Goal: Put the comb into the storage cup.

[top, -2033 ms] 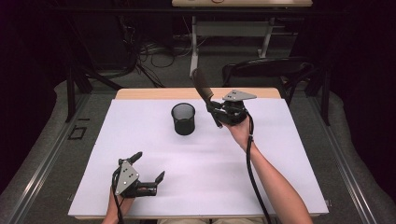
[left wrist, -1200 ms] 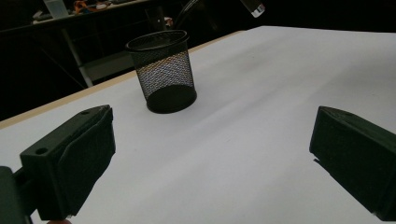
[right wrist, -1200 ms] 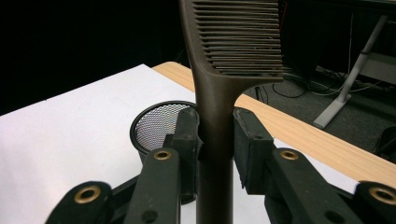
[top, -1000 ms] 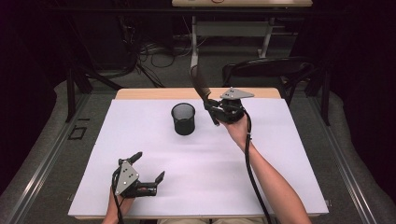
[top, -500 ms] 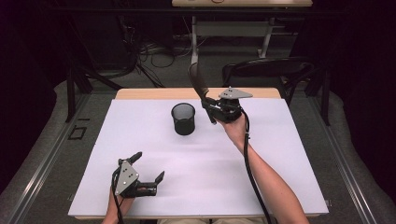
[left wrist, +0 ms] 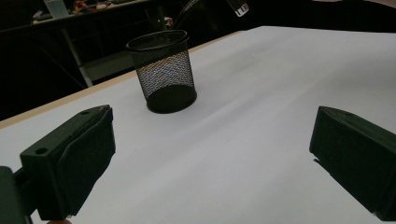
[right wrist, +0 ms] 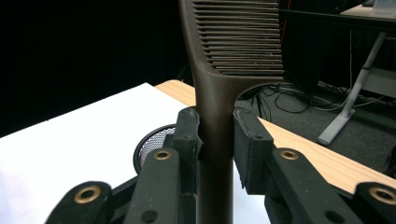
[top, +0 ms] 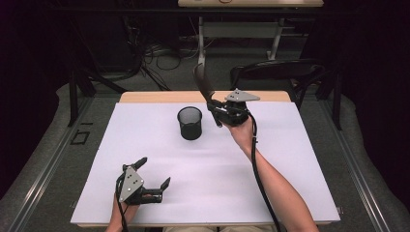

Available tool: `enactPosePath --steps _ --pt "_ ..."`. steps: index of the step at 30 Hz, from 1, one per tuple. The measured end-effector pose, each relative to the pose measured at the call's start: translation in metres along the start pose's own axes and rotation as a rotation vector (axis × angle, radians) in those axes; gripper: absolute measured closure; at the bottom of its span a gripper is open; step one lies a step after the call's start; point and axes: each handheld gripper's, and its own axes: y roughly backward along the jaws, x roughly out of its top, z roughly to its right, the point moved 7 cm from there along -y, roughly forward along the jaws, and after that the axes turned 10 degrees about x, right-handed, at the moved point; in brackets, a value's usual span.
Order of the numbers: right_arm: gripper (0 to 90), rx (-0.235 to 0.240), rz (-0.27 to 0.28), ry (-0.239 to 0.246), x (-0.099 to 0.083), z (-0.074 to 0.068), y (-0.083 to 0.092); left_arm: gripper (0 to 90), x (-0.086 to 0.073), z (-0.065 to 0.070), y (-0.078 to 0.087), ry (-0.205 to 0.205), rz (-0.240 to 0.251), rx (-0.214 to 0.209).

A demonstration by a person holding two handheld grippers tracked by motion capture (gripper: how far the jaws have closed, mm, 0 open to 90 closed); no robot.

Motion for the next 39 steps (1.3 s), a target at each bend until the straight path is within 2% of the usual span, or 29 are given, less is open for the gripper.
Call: enactPosePath --steps 39 --pt "72.9 0.008 0.077 0.006 0.006 -0.001 -0.019 0.2 0.0 0.0 0.0 0.007 0.002 0.0"
